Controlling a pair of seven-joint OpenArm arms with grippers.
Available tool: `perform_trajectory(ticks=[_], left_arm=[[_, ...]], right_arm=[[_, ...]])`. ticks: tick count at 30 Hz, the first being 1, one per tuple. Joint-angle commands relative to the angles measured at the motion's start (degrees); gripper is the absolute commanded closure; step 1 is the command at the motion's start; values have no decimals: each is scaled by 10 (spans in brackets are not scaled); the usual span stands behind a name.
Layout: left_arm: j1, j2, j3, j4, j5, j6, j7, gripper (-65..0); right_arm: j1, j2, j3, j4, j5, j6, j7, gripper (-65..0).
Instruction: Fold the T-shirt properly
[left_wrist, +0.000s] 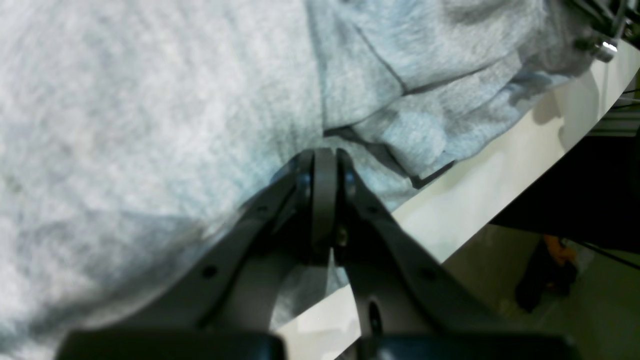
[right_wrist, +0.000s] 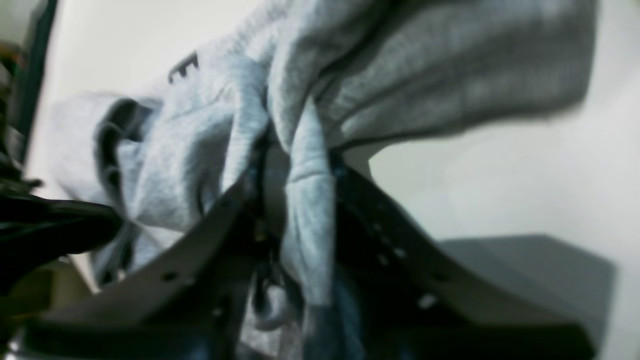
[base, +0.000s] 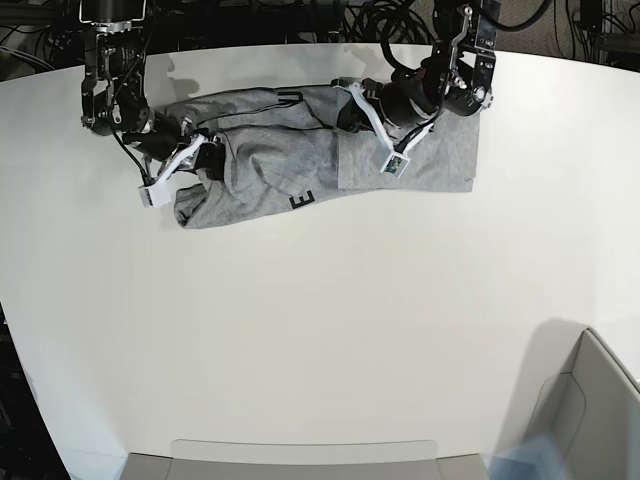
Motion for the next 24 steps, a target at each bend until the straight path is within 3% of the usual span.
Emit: perform_trajectory(ticks=[1, 6, 14, 18, 24], left_arm=[[-3, 0, 0, 13, -7, -3, -5, 0], [-2, 1, 0, 38, -11, -3, -5, 0], [-2, 3, -5, 120, -11, -3, -12, 0], [0, 2, -6, 120, -11, -3, -12, 0], [26, 2, -36, 120, -11, -3, -6, 0]], right_arm=[[0, -2, 0, 4, -32, 5, -12, 0], [23, -2, 3, 3, -93, 4, -12, 0], [70, 48, 91, -26, -185, 3, 2, 0], [70, 81, 92, -19, -233, -49, 28, 0], [49, 72, 87, 83, -280, -72, 16, 0]])
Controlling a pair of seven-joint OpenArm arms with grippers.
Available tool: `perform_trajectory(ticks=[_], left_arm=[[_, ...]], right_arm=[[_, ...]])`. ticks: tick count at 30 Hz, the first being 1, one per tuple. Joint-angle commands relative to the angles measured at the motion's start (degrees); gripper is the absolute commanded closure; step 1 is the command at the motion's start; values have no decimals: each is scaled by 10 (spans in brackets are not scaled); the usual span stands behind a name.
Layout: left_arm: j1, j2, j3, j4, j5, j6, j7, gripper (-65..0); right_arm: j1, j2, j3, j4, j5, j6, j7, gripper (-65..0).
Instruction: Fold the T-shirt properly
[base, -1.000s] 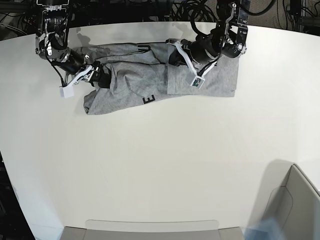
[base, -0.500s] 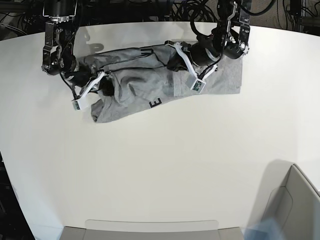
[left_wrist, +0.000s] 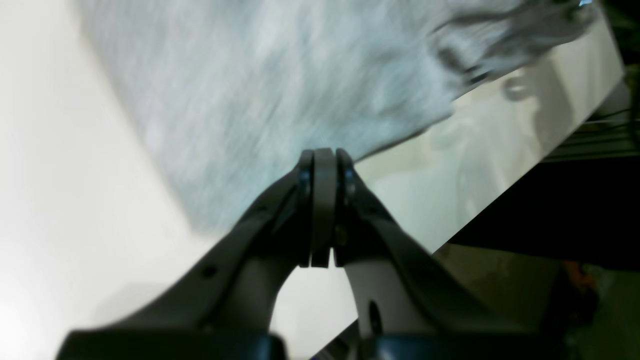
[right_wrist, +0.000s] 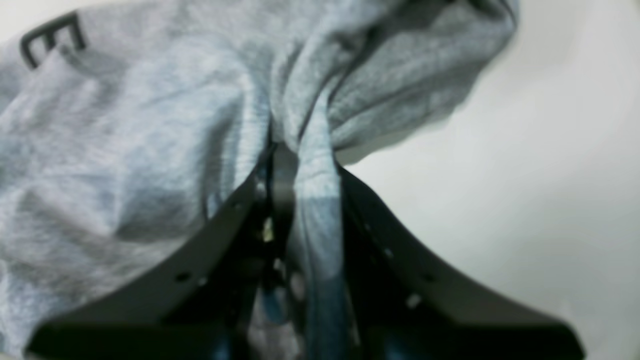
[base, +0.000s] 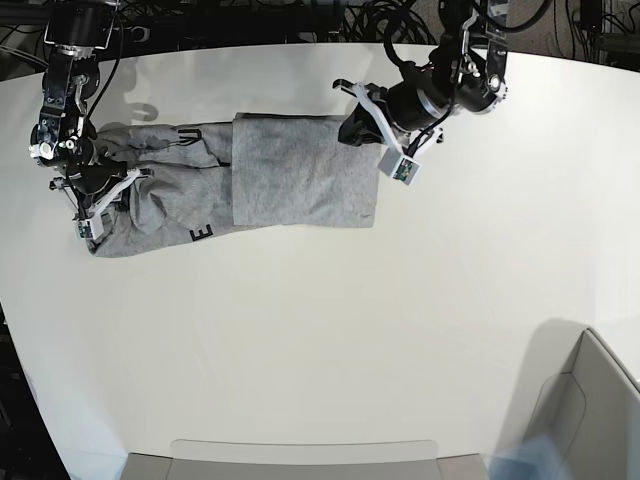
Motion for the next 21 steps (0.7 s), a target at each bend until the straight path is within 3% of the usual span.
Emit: perform_trajectory(ticks=[1, 5, 11, 17, 21], left_arm=[[1, -1, -16, 10, -5, -2, -8, 0], [26, -1, -88, 13, -5, -3, -7, 0], [55, -2, -176, 12, -5, -4, -6, 0], [55, -2, -200, 11, -5, -4, -6, 0], [55, -3, -200, 10, -5, -4, -6, 0]], right_arm=[[6, -5, 2, 40, -1, 1, 8, 0], [0, -50, -49, 139, -93, 1, -25, 0], [-21, -125, -178, 232, -259, 1, -33, 0], [-43, -180, -292, 273, -393, 1, -32, 0], [-47, -189, -369, 283, -438, 1, -34, 0]])
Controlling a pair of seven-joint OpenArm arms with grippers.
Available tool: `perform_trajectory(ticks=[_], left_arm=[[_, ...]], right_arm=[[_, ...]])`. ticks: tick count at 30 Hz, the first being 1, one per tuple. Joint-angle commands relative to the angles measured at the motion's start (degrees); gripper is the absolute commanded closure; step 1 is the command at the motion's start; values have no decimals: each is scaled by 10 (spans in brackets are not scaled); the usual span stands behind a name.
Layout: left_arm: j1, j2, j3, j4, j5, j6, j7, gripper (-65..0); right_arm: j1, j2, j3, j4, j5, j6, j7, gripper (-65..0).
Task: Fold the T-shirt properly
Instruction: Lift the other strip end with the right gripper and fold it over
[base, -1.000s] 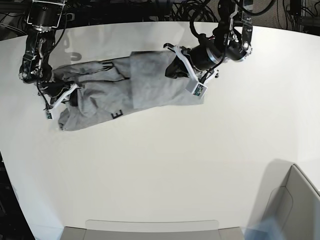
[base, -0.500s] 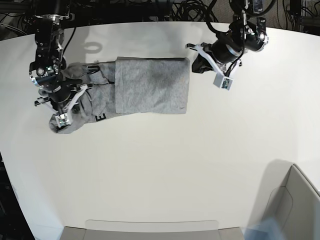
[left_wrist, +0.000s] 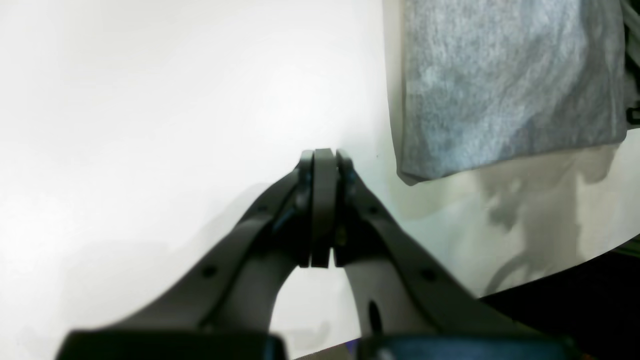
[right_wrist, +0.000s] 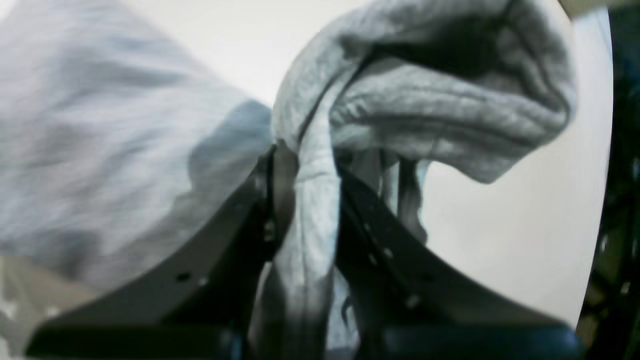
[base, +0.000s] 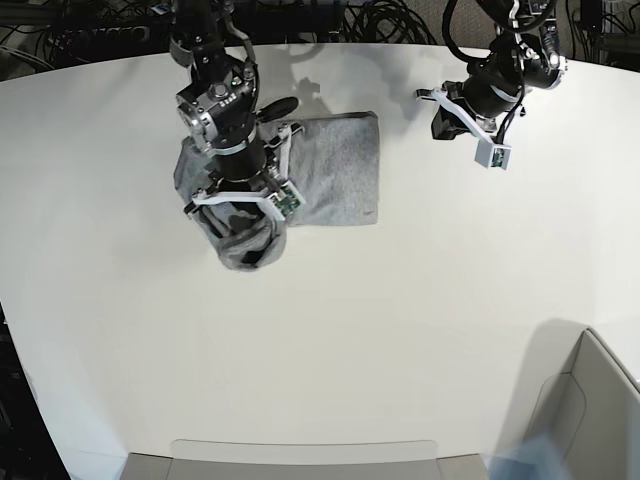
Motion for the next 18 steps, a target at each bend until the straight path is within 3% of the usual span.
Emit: perform_trajectory(ticks=[1, 6, 10, 15, 18], left_arm=[[0, -2, -1, 9, -7, -4, -8, 0], [-1, -2, -1, 9, -7, -4, -8, 0], [-1, -2, 2, 9, -6, -4, -8, 0], [-1, -2, 3, 8, -6, -4, -8, 0], [-1, -2, 3, 4, -6, -4, -8, 0]], right_arm=[[8, -11, -13, 11, -12, -4, 15, 0], [13, -36, -46, -30, -45, -4, 18, 0], [22, -37, -79, -56, -45, -4, 16, 0], [41, -37, -116, -114, -43, -70, 20, 0], [51, -37, -142, -141, -42, -84, 15, 0]])
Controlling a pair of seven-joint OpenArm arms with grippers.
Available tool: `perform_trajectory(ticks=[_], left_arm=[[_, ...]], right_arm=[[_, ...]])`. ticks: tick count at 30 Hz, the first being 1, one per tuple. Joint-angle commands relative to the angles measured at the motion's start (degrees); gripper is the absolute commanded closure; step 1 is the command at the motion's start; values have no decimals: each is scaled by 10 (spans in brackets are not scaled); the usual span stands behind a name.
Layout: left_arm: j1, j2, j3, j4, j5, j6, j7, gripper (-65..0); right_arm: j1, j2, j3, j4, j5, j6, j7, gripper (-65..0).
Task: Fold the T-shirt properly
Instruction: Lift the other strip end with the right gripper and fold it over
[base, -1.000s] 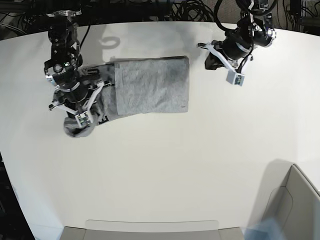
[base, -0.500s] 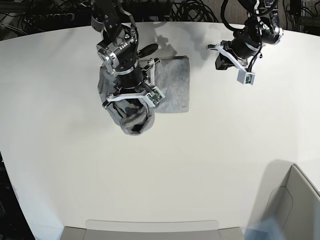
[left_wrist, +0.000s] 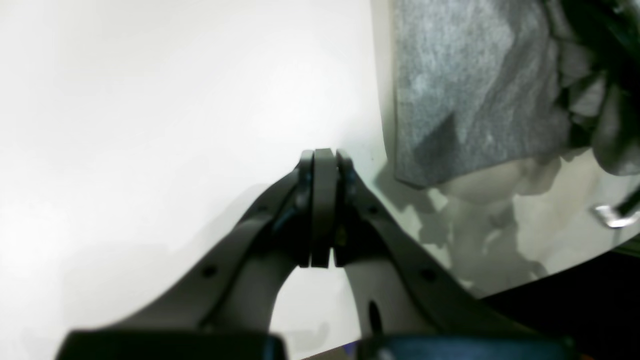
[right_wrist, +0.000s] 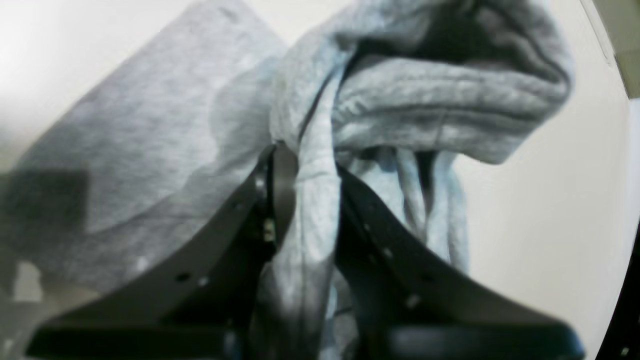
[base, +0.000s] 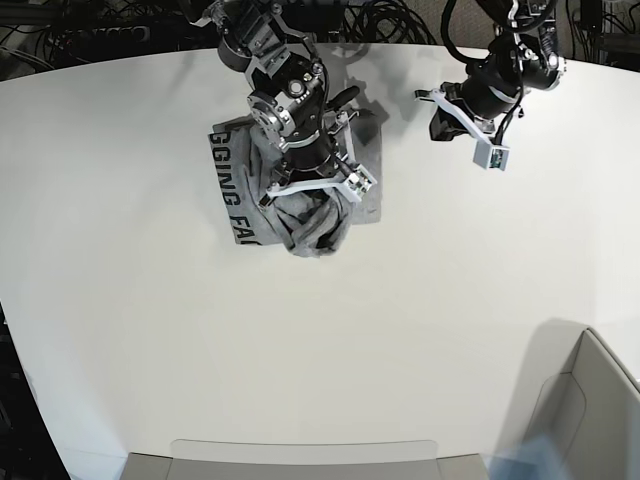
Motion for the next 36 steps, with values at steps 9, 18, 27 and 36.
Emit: perform_trajectory(ticks=[9, 18, 27, 36], left_arm=[[-1, -3, 0, 0, -6, -4, -8, 0], [-2, -3, -2, -1, -4, -4, -8, 0], [-2, -3, 1, -10, -4, -4, -8, 0], [-2, -1, 2, -30, -5, -4, -9, 0]], right_arm=[[7, -7, -61, 8, 0, -4, 17, -251], [4, -8, -147, 58, 0, -3, 19, -255], [-50, 20, -65, 163, 1, -3, 16, -254], [-55, 42, -13, 127, 61, -3, 14, -254]])
